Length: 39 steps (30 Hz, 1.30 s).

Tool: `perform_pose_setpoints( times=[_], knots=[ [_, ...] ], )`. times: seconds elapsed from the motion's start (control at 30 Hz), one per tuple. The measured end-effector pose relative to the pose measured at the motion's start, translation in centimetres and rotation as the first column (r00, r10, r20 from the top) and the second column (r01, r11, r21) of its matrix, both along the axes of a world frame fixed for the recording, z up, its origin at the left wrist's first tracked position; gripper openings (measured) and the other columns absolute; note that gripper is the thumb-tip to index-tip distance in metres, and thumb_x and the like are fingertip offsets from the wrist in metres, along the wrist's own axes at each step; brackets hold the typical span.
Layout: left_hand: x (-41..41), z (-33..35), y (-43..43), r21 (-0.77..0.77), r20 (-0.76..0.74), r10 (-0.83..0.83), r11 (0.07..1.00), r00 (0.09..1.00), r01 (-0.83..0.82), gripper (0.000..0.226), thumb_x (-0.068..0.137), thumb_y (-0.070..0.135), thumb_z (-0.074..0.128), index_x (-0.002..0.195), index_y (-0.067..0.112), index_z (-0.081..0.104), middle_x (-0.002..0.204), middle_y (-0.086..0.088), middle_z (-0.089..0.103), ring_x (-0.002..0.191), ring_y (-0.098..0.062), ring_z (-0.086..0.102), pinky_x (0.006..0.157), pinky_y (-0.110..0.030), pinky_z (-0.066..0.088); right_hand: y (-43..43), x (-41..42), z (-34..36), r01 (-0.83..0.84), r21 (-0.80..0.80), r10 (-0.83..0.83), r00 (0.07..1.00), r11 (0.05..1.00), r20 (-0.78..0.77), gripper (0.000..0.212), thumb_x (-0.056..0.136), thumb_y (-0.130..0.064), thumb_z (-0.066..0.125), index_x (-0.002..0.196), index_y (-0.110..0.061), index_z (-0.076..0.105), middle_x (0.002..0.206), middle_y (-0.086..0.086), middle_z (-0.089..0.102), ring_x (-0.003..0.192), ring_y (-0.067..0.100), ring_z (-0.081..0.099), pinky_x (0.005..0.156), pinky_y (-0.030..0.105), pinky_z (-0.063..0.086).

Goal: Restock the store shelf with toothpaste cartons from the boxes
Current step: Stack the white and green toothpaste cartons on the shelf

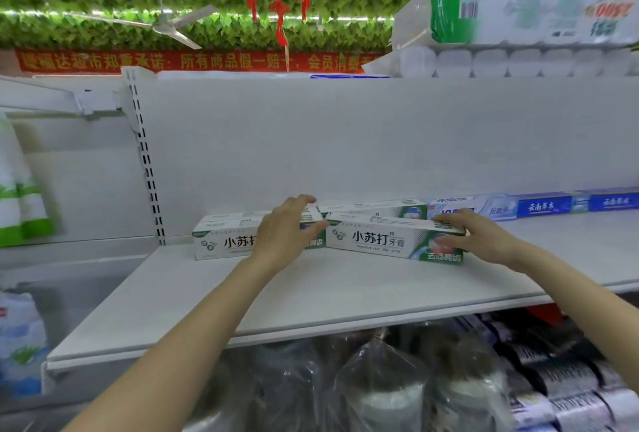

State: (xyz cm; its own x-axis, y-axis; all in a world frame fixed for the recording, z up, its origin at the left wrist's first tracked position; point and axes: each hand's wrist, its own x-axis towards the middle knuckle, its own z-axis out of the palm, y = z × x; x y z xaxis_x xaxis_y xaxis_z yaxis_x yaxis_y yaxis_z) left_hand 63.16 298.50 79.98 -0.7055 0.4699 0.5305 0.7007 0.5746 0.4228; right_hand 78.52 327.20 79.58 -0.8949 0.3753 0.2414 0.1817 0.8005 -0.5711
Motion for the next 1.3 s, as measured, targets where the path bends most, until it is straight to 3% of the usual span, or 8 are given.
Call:
perform_pose_setpoints(
  times=[0.17, 0.27, 0.37, 0.47, 0.57, 0.77, 1.13, 1.3],
  knots=[
    [-2.3, 0.3, 2.3, 0.018, 0.096, -0.009, 1.000, 0.995, 0.008, 0.054, 0.087, 0.054, 0.060, 0.135, 0.033, 0.047, 0.139, 0.009, 0.050, 0.115, -0.018, 0.054, 0.092, -0.033, 0.044, 1.3, -3.2, -0.7, 0.139, 0.084, -0.134, 0.989, 0.987, -0.059, 0.052, 0.086, -0.027, 0.069, 0.133, -0.015, 0.052, 0.126, 0.013, 0.053, 0.115, 0.026, 0.051, 0.091, 0.024, 0.033],
    [-3.3, -0.8, 3.0, 0.006, 0.061, 0.006, 1.000, 0.998, -0.006, 0.056, 0.085, 0.058, 0.060, 0.135, 0.033, 0.049, 0.136, 0.011, 0.053, 0.106, -0.016, 0.060, 0.093, -0.031, 0.043, 1.6, -4.5, -1.5, 0.191, -0.096, -0.205, 0.962, 0.977, -0.178, 0.045, 0.083, -0.023, 0.073, 0.124, -0.018, 0.054, 0.098, 0.003, 0.066, 0.089, 0.012, 0.060, 0.069, 0.014, 0.039],
    [-3.9, -2.3, 3.1, -0.006, -0.097, 0.057, 0.998, 0.994, -0.057, 0.052, 0.085, 0.056, 0.060, 0.130, 0.029, 0.058, 0.126, 0.006, 0.063, 0.114, -0.018, 0.057, 0.095, -0.030, 0.038, 2.1, -6.0, -2.4, 0.233, -0.189, -0.279, 0.920, 0.954, -0.274, 0.044, 0.079, -0.023, 0.076, 0.118, -0.017, 0.057, 0.082, -0.007, 0.067, 0.081, 0.004, 0.060, 0.066, 0.012, 0.039],
    [-4.3, -2.4, 3.4, -0.027, -0.147, 0.087, 0.995, 0.985, -0.092, 0.048, 0.090, 0.053, 0.056, 0.131, 0.029, 0.058, 0.126, 0.007, 0.063, 0.117, -0.017, 0.054, 0.094, -0.029, 0.036, 2.6, -7.6, -3.0, 0.261, -0.240, -0.325, 0.902, 0.935, -0.286, 0.053, 0.077, -0.024, 0.078, 0.123, -0.011, 0.056, 0.102, 0.005, 0.064, 0.091, 0.018, 0.059, 0.075, 0.024, 0.038],
    [-4.6, -2.6, 3.7, -0.038, -0.168, 0.081, 0.995, 0.982, -0.089, 0.048, 0.089, 0.055, 0.055, 0.129, 0.030, 0.059, 0.127, 0.009, 0.062, 0.118, -0.015, 0.052, 0.094, -0.028, 0.035, 2.9, -8.5, -3.5, 0.248, -0.230, -0.306, 0.915, 0.941, -0.265, 0.058, 0.079, -0.025, 0.076, 0.131, -0.012, 0.052, 0.117, 0.008, 0.063, 0.098, 0.021, 0.060, 0.080, 0.026, 0.039],
    [-5.3, -3.0, 4.2, -0.072, -0.164, 0.091, 0.992, 0.982, -0.104, 0.053, 0.087, 0.059, 0.054, 0.134, 0.033, 0.055, 0.135, 0.014, 0.056, 0.125, -0.012, 0.047, 0.099, -0.026, 0.029, 2.5, -8.3, -3.7, 0.139, -0.247, -0.202, 0.947, 0.959, -0.251, 0.066, 0.083, -0.030, 0.072, 0.137, -0.027, 0.034, 0.105, 0.002, 0.063, 0.095, 0.019, 0.060, 0.080, 0.026, 0.040],
    [-4.9, -3.2, 4.4, -0.049, -0.184, 0.122, 0.990, 0.975, -0.134, 0.056, 0.086, 0.058, 0.056, 0.133, 0.028, 0.056, 0.137, 0.010, 0.056, 0.126, -0.013, 0.051, 0.103, -0.030, 0.035, 2.1, -8.4, -3.5, 0.129, -0.192, -0.169, 0.963, 0.973, -0.210, 0.064, 0.083, -0.031, 0.073, 0.137, -0.020, 0.040, 0.115, 0.000, 0.056, 0.091, 0.012, 0.056, 0.072, 0.018, 0.038],
    [-2.1, -1.4, 3.7, -0.154, -0.179, 0.063, 0.984, 0.982, -0.091, 0.060, 0.094, 0.054, 0.044, 0.147, 0.027, 0.036, 0.155, 0.007, 0.032, 0.144, -0.013, 0.024, 0.117, -0.029, 0.009, 1.3, -7.2, -2.5, 0.094, -0.131, -0.121, 0.967, 0.987, -0.222, 0.072, 0.081, -0.035, 0.073, 0.140, -0.013, 0.040, 0.135, 0.011, 0.047, 0.095, 0.010, 0.062, 0.089, 0.023, 0.044]
  ],
)
